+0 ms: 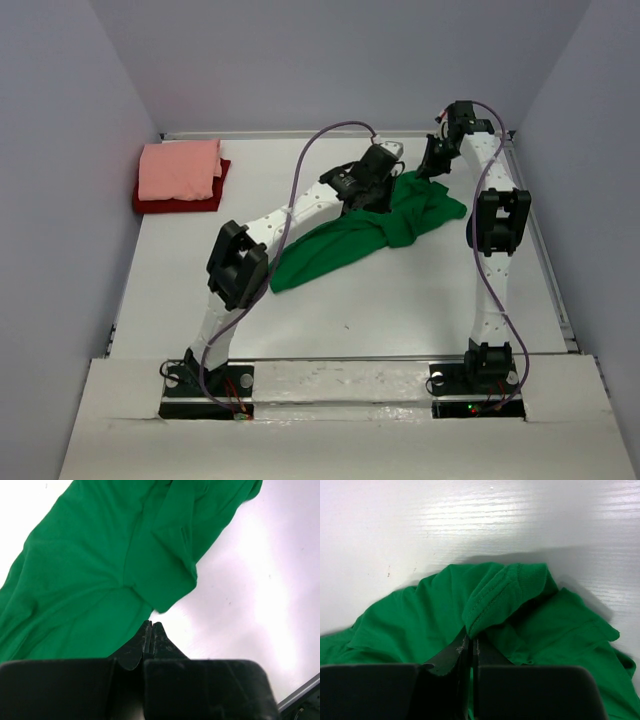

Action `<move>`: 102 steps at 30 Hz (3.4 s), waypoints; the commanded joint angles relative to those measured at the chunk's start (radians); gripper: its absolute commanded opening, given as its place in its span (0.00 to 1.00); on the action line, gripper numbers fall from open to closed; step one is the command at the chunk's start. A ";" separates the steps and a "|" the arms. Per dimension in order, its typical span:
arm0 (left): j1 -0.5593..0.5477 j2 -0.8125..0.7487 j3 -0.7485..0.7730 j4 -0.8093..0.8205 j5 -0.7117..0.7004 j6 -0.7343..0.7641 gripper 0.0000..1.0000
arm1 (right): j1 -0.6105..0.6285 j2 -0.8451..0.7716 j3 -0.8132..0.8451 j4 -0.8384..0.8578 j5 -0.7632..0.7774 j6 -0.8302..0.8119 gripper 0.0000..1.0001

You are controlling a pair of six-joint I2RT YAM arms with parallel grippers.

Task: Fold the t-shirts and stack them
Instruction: Fold the other side of the tshirt into a rectangle

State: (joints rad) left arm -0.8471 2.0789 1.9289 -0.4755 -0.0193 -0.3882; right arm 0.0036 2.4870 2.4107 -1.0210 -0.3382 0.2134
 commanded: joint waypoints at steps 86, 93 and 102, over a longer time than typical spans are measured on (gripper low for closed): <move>0.077 -0.270 -0.309 -0.115 -0.202 -0.089 0.00 | 0.058 -0.382 -0.321 -0.019 0.332 0.017 0.75; 0.324 -0.422 -0.553 -0.095 -0.091 -0.127 0.00 | 0.076 -0.708 -0.813 0.178 0.144 0.073 0.75; 0.385 -0.424 -0.562 -0.101 -0.058 -0.123 0.00 | 0.185 -0.720 -0.947 0.156 0.165 0.089 0.71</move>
State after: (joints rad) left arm -0.4538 1.6943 1.3613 -0.5907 -0.1284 -0.5041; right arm 0.1387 1.7245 1.4677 -0.8982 -0.1837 0.2913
